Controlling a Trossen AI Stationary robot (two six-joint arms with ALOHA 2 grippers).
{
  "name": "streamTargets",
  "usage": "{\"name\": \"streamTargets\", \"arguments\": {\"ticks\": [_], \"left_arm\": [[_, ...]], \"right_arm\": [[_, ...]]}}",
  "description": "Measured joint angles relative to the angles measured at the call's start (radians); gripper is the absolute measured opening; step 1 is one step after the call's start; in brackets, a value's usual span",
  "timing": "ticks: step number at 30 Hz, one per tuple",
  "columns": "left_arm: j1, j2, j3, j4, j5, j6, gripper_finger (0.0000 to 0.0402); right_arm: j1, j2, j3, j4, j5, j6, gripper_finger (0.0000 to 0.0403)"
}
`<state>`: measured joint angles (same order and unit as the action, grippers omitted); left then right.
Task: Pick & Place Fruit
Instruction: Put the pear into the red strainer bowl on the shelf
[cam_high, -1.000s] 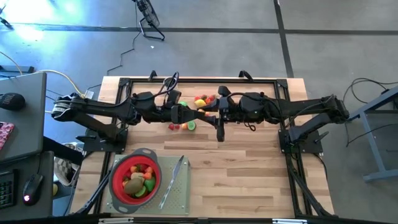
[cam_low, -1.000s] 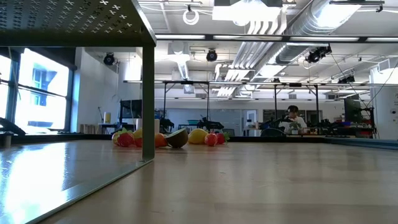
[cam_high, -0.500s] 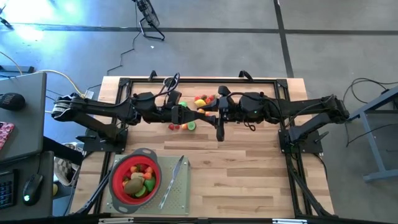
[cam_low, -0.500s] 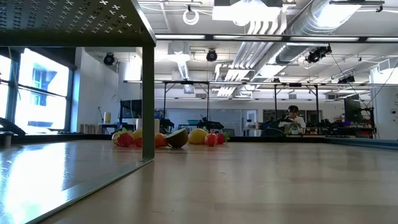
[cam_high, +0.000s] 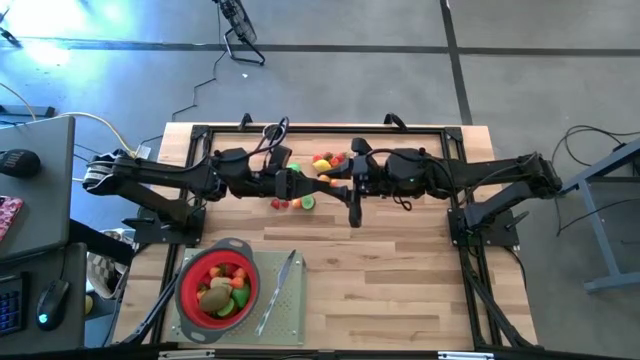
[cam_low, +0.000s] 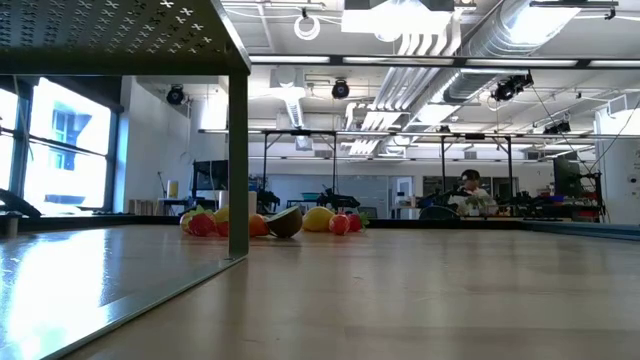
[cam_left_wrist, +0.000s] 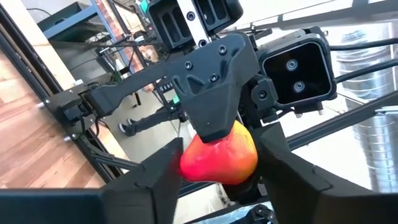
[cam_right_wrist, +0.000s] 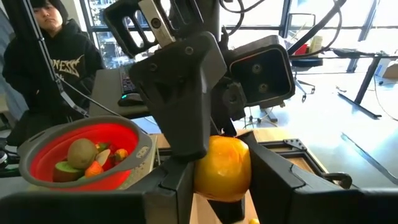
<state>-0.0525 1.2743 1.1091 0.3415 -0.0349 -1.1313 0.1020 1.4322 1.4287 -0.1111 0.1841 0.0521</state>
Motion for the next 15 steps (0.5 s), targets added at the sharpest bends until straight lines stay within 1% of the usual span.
{"name": "streamTargets", "arguments": {"ticks": [2,5,10,15], "left_arm": [[0.0,-0.001,0.0,0.0,0.0,0.0,0.0165],[0.0,-0.001,0.0,0.0,-0.001,0.0,0.0152],[0.0,-0.001,0.0,0.0,-0.002,0.0,0.0153],[0.0,-0.001,0.0,0.001,-0.001,0.006,0.0153]], "right_arm": [[0.0,0.0,0.0,-0.005,-0.001,0.0,0.0122],[0.0,0.0,0.0,-0.007,-0.002,0.0,0.012],[0.0,0.0,0.0,-0.008,-0.003,0.0,0.0115],[0.0,0.0,0.0,-0.009,-0.011,0.003,0.013]]}}
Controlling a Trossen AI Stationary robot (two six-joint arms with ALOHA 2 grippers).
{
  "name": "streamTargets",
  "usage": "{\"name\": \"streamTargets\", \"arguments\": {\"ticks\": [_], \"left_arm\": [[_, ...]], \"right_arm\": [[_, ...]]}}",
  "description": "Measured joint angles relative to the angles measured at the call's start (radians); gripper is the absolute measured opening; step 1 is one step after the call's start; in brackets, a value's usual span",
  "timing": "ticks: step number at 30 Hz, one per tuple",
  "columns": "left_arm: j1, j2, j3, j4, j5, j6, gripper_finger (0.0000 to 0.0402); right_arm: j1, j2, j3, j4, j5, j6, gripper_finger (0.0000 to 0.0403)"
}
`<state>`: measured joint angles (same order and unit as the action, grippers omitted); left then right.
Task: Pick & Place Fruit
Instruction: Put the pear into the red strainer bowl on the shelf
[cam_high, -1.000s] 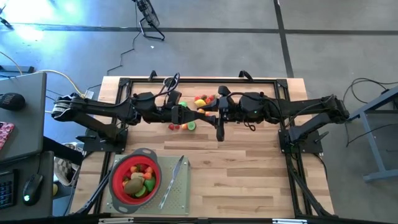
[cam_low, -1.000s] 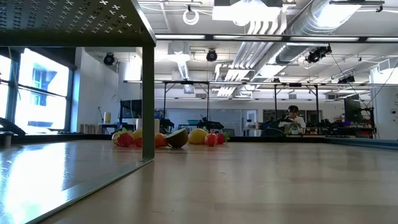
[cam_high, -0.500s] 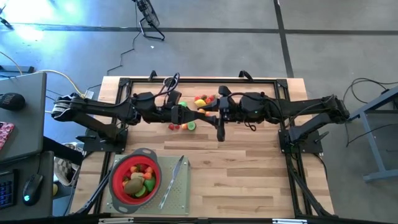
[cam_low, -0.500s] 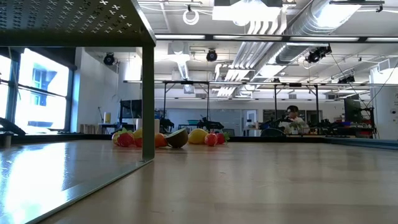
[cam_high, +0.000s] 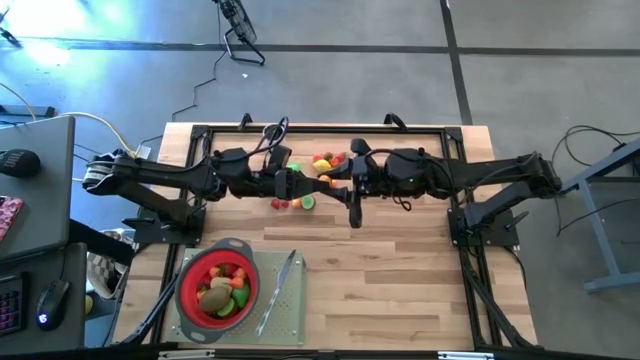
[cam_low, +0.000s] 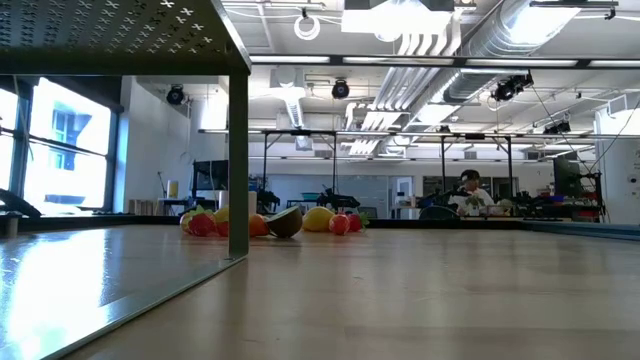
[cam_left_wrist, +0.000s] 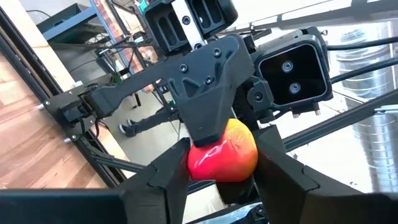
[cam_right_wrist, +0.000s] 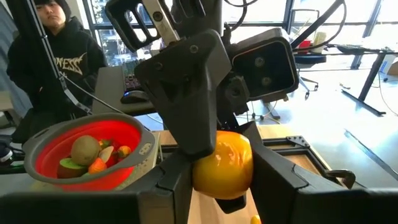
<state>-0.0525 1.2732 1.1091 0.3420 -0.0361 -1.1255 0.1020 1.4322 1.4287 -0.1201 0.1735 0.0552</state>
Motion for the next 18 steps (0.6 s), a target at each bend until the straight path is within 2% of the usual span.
{"name": "streamTargets", "arguments": {"ticks": [6,9,14,18], "left_arm": [[0.0,0.001,0.0,0.0,0.001,0.0,0.0153],[0.0,0.001,0.0,-0.001,0.001,0.0,0.0154],[0.0,0.001,0.0,0.001,0.0,0.007,0.0154],[0.001,-0.007,0.0,0.015,0.0,0.046,0.0154]], "right_arm": [[-0.001,0.001,0.0,0.001,-0.07,-0.013,0.015],[0.003,0.001,0.0,0.001,-0.068,-0.04,0.0168],[0.003,0.001,0.0,0.002,-0.068,-0.046,0.022],[0.003,-0.02,-0.001,0.001,-0.07,0.016,0.0267]]}}
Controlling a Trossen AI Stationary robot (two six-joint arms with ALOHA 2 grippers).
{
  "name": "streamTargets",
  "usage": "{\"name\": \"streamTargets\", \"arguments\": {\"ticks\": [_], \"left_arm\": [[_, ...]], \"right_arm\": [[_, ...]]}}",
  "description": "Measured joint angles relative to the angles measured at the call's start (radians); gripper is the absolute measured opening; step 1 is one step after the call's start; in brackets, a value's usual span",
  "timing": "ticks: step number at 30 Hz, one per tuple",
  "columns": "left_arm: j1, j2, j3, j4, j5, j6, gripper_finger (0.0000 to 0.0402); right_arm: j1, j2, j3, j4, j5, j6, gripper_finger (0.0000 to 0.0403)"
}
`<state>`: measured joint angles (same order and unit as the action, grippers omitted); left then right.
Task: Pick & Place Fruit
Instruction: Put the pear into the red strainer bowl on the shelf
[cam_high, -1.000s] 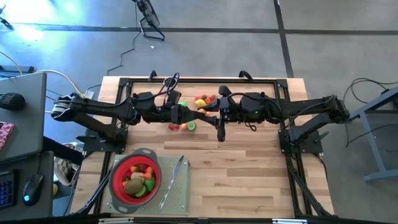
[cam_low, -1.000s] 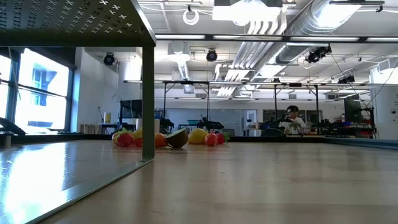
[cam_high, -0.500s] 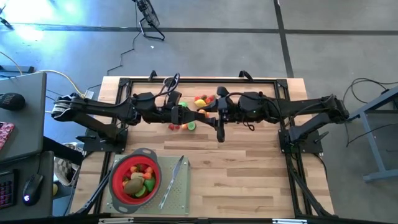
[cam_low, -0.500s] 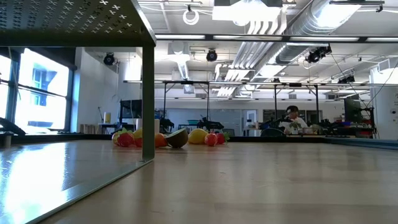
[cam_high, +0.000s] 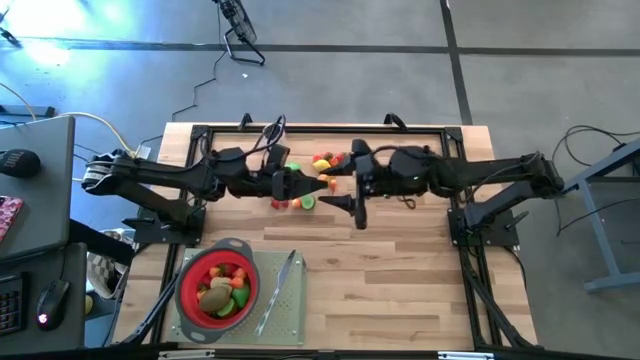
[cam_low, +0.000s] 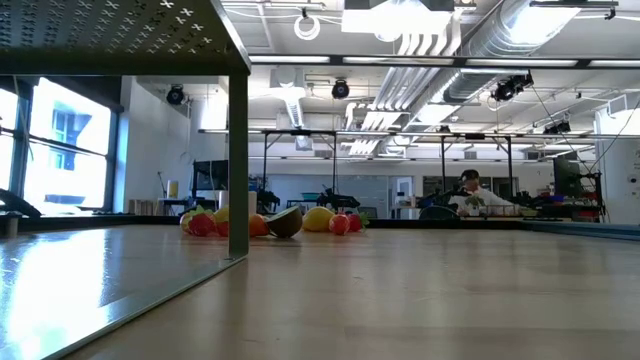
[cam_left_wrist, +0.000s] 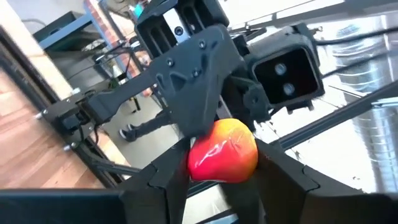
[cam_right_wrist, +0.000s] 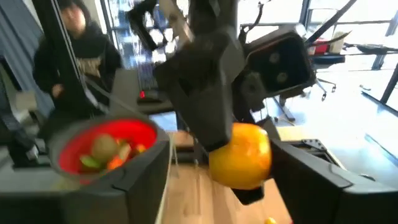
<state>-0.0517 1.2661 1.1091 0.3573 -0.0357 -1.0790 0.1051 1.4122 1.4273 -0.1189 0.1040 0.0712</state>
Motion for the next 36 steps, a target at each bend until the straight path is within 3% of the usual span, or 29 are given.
{"name": "streamTargets", "arguments": {"ticks": [8,14,20,30,36], "left_arm": [[0.001,-0.045,0.0,0.0,0.001,0.084,0.0154],[0.015,-0.081,0.0,-0.001,0.037,0.115,0.0154],[0.014,-0.128,0.0,-0.038,0.168,0.126,0.0154],[-0.002,-0.247,0.0,-0.336,0.395,0.069,0.0154],[-0.146,-0.302,0.0,-0.467,0.377,0.078,0.0154]], "right_arm": [[0.0,-0.117,0.0,-0.125,-0.011,0.014,0.032],[0.012,-0.181,0.0,-0.185,-0.067,0.016,0.0318],[0.021,-0.202,0.0,-0.212,-0.07,0.014,0.0307],[-0.007,-0.192,0.0,-0.232,-0.07,0.012,0.0302],[-0.029,-0.193,0.0,-0.229,-0.07,0.034,0.0295]]}}
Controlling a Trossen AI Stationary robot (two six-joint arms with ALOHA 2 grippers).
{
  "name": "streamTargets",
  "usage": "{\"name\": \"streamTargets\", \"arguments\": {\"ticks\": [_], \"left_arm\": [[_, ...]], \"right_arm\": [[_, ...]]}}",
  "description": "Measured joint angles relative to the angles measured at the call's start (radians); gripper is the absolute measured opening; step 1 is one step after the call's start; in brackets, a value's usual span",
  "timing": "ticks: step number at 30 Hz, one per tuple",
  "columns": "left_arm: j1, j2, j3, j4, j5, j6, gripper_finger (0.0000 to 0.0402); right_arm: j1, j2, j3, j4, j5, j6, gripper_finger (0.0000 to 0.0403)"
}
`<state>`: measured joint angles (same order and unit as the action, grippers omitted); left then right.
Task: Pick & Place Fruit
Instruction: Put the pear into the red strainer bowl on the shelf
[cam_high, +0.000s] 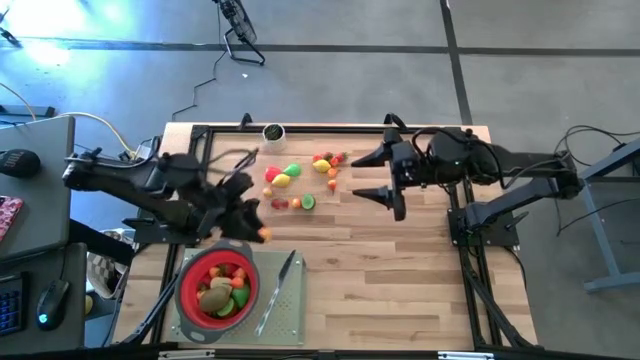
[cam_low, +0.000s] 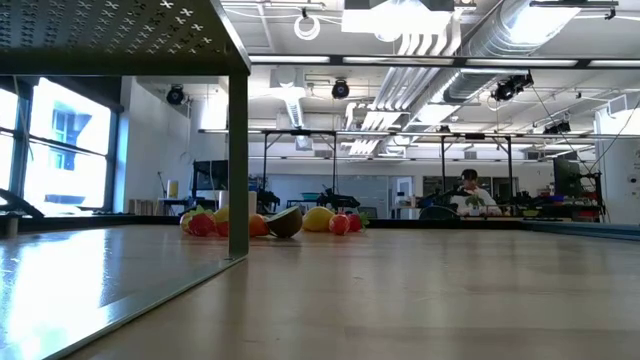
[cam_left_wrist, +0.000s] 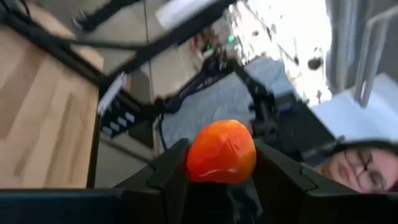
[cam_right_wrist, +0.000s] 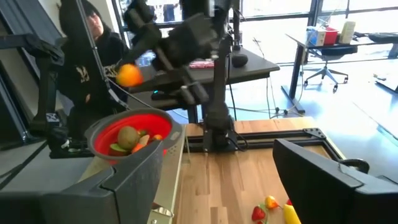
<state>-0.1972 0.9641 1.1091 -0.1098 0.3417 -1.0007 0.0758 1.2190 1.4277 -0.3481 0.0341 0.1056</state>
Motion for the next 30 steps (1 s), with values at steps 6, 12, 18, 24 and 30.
{"name": "streamTargets", "arguments": {"ticks": [6,12,18,24,30], "left_arm": [[-0.17,-0.042,0.0,-0.173,-0.181,0.001,0.0154],[-0.336,-0.059,0.0,-0.264,-0.377,0.001,0.0154],[-0.483,-0.056,0.0,-0.305,-0.516,-0.013,0.0154],[-0.58,-0.05,0.0,-0.47,-0.588,-0.154,0.0148],[-0.611,-0.047,0.034,-0.58,-0.529,-0.289,0.0137]], "right_arm": [[-0.027,0.0,0.0,0.0,0.0,0.006,0.0294],[-0.045,0.016,0.0,0.005,0.009,0.042,0.0294],[-0.055,0.032,0.0,0.008,0.013,0.055,0.0294],[-0.066,0.045,0.0,0.023,0.035,0.056,0.0294],[-0.095,0.061,0.0,0.042,0.041,0.056,0.0294]]}}
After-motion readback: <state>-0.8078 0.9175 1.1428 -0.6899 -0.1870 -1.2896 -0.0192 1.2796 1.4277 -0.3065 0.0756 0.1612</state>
